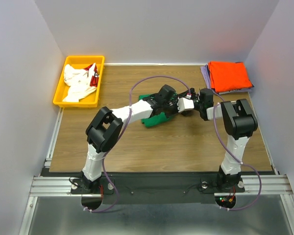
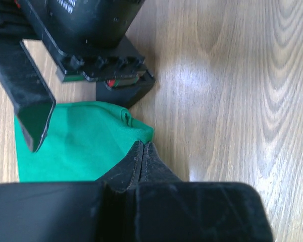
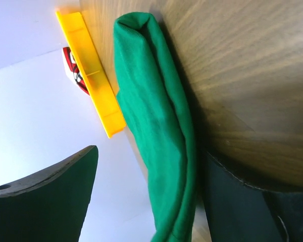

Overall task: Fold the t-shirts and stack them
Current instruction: Neatly place the folded tshirt to the corner

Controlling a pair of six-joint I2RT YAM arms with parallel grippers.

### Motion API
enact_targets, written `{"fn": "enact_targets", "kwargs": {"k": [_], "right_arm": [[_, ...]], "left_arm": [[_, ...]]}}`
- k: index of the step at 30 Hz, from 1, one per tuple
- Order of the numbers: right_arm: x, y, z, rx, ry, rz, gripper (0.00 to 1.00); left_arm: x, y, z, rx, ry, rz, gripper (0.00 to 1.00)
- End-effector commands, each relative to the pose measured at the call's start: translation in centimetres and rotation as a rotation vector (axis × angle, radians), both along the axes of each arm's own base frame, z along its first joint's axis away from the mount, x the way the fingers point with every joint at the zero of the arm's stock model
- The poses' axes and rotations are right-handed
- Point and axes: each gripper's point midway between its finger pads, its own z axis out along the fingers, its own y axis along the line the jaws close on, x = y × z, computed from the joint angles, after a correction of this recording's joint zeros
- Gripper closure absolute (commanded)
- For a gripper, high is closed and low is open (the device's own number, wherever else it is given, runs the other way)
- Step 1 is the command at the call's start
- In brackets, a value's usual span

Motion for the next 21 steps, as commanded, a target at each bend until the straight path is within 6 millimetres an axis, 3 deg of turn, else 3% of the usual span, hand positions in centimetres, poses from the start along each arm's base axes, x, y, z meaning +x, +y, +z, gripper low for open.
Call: {"fn": "enact_targets", "kwargs": {"k": [1, 11, 15, 19, 20, 21], "right_arm": [[-0.2, -0.2, -4.3, -0.09, 0.081, -0.042, 0.18], [-0.4, 0.1, -6.7, -0.118, 0.109, -0.023, 0.29], [0.0, -0.2, -7.3, -0.148, 0.099, -0.026, 0.46], [0.8, -0.4, -6.6, -0.207, 0.029, -0.005, 0.68], [1.2, -0.5, -6.3, -0.225, 0.007, -0.003, 0.72], [1.3, -0.6, -6.0, -0.243, -0.007, 0.002, 0.78]], "left_arm": [[0.9, -2.2, 4.5, -0.114, -0.04, -0.011, 1.0], [0.5, -2.2, 4.6, -0.12, -0.036, -0.023, 1.0], [0.2, -2.2, 4.5, -0.124, -0.025, -0.03, 1.0], [0.3, -1.9, 5.2, -0.129, -0.024, -0.017, 1.0], [0.1, -1.7, 5.4, -0.132, -0.011, -0.012, 0.93], [0.2, -1.2, 5.9, -0.145, 0.012, -0.008, 0.75]]}}
